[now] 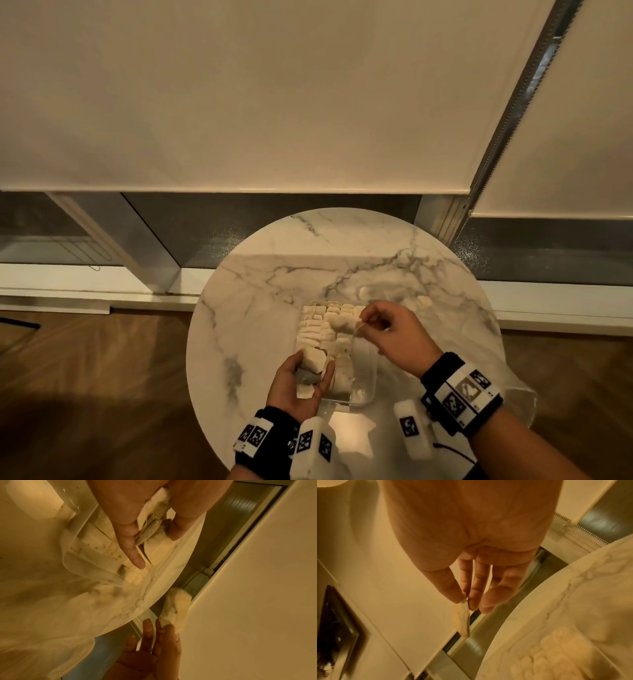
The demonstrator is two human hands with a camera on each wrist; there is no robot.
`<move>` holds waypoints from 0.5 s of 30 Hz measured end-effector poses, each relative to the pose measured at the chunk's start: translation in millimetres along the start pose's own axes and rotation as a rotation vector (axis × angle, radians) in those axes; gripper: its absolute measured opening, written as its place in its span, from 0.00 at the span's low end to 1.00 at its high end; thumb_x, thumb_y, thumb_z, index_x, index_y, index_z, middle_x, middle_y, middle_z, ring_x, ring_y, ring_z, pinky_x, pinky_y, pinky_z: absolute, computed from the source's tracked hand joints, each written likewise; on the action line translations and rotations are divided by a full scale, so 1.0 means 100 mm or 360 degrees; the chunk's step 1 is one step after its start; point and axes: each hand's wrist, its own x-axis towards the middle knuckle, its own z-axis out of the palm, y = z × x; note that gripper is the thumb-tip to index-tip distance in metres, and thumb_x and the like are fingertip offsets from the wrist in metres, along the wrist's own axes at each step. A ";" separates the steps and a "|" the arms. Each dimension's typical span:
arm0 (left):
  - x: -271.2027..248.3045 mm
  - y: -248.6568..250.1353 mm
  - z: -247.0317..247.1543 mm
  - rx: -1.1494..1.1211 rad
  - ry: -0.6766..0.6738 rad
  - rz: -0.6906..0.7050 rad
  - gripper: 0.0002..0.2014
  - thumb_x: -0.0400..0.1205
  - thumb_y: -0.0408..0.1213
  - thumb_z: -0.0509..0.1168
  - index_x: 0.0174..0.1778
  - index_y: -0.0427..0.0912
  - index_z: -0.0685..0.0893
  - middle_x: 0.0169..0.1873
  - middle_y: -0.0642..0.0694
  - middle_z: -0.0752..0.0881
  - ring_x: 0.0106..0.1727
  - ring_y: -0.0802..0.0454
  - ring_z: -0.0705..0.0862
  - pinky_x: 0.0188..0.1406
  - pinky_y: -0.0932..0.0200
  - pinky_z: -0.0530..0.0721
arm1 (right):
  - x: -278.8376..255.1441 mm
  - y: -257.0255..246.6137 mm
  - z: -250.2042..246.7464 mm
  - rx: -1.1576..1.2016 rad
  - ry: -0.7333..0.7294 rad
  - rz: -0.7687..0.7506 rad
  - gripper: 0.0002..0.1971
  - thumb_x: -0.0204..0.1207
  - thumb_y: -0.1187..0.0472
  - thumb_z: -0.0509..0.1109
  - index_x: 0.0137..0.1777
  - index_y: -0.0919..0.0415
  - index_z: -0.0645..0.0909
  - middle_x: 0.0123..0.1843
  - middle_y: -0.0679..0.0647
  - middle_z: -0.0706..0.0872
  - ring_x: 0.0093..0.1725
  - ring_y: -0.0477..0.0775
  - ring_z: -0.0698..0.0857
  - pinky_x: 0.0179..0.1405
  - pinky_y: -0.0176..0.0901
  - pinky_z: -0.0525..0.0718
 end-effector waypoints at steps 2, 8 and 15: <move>-0.02 0.05 -0.05 -0.0003 0.0027 -0.0014 0.12 0.79 0.32 0.64 0.56 0.31 0.82 0.49 0.31 0.88 0.51 0.34 0.87 0.49 0.35 0.85 | 0.13 0.11 -0.05 -0.0044 0.0091 0.0046 0.06 0.74 0.65 0.76 0.40 0.53 0.84 0.35 0.55 0.88 0.33 0.46 0.84 0.30 0.40 0.82; -0.01 0.21 -0.21 -0.0041 0.0097 -0.0023 0.09 0.83 0.34 0.63 0.50 0.30 0.82 0.41 0.32 0.89 0.48 0.35 0.86 0.45 0.37 0.87 | 0.46 0.44 -0.03 -0.0727 0.0082 0.0079 0.04 0.76 0.61 0.74 0.42 0.51 0.85 0.40 0.48 0.90 0.41 0.48 0.87 0.45 0.42 0.85; -0.01 0.35 -0.31 -0.0059 0.0148 -0.0040 0.10 0.83 0.34 0.62 0.47 0.29 0.82 0.35 0.33 0.89 0.30 0.36 0.89 0.42 0.39 0.86 | 0.80 0.65 0.11 -0.1480 -0.0460 0.0235 0.07 0.74 0.59 0.73 0.36 0.47 0.81 0.76 0.50 0.78 0.56 0.54 0.87 0.50 0.40 0.84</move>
